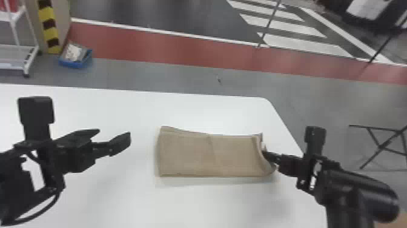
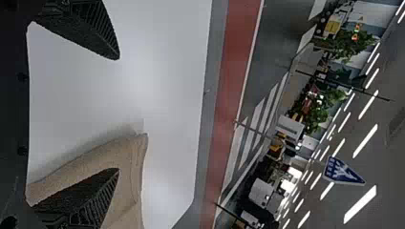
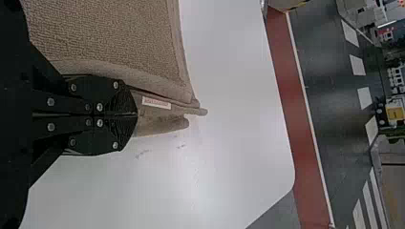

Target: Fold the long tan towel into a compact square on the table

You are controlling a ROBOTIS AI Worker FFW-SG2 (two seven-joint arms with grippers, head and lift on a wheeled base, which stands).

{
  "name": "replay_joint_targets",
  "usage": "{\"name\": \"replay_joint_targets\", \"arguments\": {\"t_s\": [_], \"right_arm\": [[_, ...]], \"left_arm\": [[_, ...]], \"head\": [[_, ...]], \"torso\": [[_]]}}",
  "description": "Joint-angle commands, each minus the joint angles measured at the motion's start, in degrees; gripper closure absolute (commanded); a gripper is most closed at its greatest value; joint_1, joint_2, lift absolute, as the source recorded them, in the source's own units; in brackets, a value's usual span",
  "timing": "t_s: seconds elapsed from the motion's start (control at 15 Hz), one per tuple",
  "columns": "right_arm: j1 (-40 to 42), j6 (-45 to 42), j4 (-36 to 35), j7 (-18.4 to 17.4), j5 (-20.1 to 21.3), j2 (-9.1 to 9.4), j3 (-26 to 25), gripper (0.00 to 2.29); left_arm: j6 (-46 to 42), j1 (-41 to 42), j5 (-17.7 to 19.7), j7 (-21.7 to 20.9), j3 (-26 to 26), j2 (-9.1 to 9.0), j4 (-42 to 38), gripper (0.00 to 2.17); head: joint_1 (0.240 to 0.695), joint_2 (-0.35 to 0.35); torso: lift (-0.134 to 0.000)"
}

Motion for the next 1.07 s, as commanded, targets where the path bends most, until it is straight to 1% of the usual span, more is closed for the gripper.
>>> {"name": "replay_joint_targets", "arguments": {"t_s": [0.0,0.2,0.4,0.6,0.8,0.93,1.0], "right_arm": [[-0.16,1.53,-1.96,-0.38,0.27,1.43,1.87,1.27],[-0.33,2.93,-3.98,-1.08,0.27,3.63,4.24,1.27],[-0.33,3.64,-5.04,-1.52,0.35,4.86,6.26,1.27],[0.02,5.22,-7.94,-1.61,0.44,7.05,7.75,1.27],[0.37,7.68,-10.49,-2.22,0.27,7.58,9.25,1.27],[0.98,8.73,-12.07,-2.4,0.35,8.55,10.13,1.27],[1.25,8.91,-12.68,-2.49,0.27,8.55,10.22,1.27]], "left_arm": [[-0.03,-0.14,0.0,0.0,0.0,-0.01,0.0,0.04],[-0.03,-0.14,0.0,0.0,0.08,-0.01,0.0,0.04],[-0.03,-0.14,0.0,0.0,0.26,0.07,0.0,0.04],[-0.2,-0.14,0.0,0.0,0.17,0.07,0.09,0.04],[-0.2,-0.14,0.0,0.0,0.26,0.07,0.09,0.04],[-0.2,-0.05,0.0,-0.09,0.17,0.07,0.09,0.04],[-0.2,0.04,0.0,-0.09,0.17,0.07,0.09,0.04]], "head": [[0.695,-0.35],[0.695,-0.35],[0.695,-0.35],[0.695,-0.329],[0.695,-0.301],[0.695,-0.291],[0.695,-0.285]], "torso": [[-0.124],[-0.124],[-0.124],[-0.124],[-0.124],[-0.124],[-0.124]]}}
